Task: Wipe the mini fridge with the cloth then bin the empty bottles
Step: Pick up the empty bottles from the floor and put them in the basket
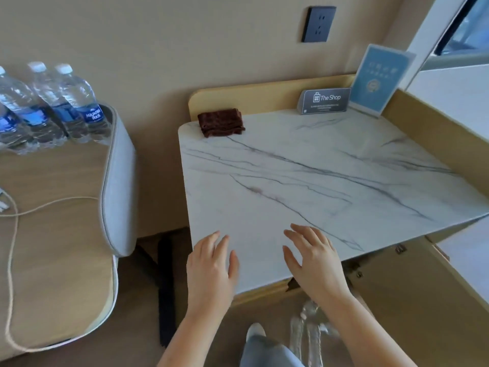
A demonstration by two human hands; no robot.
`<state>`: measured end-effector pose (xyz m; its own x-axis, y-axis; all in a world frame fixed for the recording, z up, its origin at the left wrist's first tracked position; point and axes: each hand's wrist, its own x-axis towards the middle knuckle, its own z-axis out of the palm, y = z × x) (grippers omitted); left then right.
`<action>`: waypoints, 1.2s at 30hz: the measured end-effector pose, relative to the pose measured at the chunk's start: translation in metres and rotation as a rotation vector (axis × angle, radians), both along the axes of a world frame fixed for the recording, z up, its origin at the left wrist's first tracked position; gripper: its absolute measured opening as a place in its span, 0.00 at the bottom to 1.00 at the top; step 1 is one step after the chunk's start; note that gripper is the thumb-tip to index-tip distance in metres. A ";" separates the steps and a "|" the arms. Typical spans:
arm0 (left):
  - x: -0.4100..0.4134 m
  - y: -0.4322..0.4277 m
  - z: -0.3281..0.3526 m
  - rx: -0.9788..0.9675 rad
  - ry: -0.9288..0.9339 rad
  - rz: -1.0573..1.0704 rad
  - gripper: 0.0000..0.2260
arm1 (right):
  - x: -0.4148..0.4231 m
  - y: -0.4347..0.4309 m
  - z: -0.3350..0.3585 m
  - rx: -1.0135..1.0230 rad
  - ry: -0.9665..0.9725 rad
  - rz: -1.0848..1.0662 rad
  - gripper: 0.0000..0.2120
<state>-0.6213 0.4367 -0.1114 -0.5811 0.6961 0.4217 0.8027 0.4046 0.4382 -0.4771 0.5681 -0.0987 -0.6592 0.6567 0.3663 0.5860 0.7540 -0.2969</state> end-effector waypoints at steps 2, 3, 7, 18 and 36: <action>0.021 -0.016 -0.004 0.016 -0.041 -0.021 0.15 | 0.023 -0.021 0.002 0.005 -0.005 -0.041 0.14; 0.031 -0.023 -0.006 0.022 -0.058 -0.033 0.15 | 0.035 -0.030 0.003 0.008 0.002 -0.057 0.13; 0.070 -0.040 -0.015 0.029 -0.079 -0.092 0.17 | 0.083 -0.057 0.002 0.042 0.053 -0.109 0.15; 0.160 -0.042 -0.035 0.019 -0.079 -0.128 0.16 | 0.199 -0.065 -0.019 -0.013 -0.011 -0.187 0.14; 0.371 -0.003 -0.166 -0.122 -0.341 0.102 0.18 | 0.359 0.019 -0.146 -0.241 -0.085 -0.011 0.14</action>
<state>-0.2499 0.4337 -0.2769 -0.7430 0.6603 0.1097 0.5719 0.5411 0.6165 -0.1181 0.5866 -0.2447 -0.6731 0.7258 0.1419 0.6243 0.6605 -0.4171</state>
